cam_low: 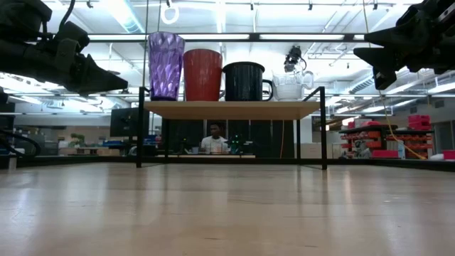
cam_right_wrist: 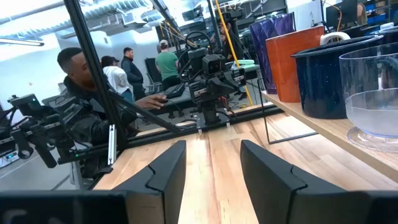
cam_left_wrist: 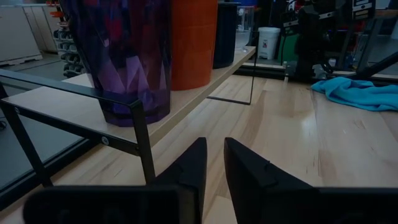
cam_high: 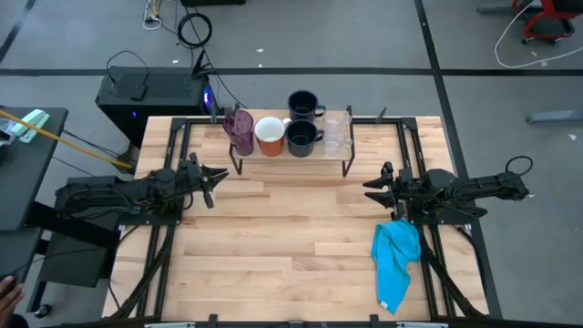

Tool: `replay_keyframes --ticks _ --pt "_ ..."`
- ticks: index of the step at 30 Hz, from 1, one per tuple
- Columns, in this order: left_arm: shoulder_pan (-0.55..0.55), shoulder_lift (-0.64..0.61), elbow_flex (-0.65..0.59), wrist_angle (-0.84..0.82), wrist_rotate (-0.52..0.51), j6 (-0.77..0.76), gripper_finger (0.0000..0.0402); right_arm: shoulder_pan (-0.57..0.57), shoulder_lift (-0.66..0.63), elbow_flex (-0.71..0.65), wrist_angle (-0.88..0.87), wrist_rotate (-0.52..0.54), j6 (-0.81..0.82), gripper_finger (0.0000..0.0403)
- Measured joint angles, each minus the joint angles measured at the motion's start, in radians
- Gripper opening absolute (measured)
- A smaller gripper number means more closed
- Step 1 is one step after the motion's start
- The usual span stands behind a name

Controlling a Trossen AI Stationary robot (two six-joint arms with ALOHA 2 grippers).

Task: Stack small to large cups/mugs on shelf
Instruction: Return to Home Position

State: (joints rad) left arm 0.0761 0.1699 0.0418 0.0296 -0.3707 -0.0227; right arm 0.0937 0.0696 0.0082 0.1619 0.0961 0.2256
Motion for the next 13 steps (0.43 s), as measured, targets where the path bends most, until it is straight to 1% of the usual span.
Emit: replay_keyframes --ticks 7,13 --pt "0.0 0.0 0.0 0.0 0.0 0.0 0.0069 0.0 0.0 0.0 0.0 0.0 0.0 0.0159" --pt "0.0 0.0 0.0 0.0 0.0 0.0 0.0063 0.0 0.0 0.0 0.0 0.0 0.0 0.0159"
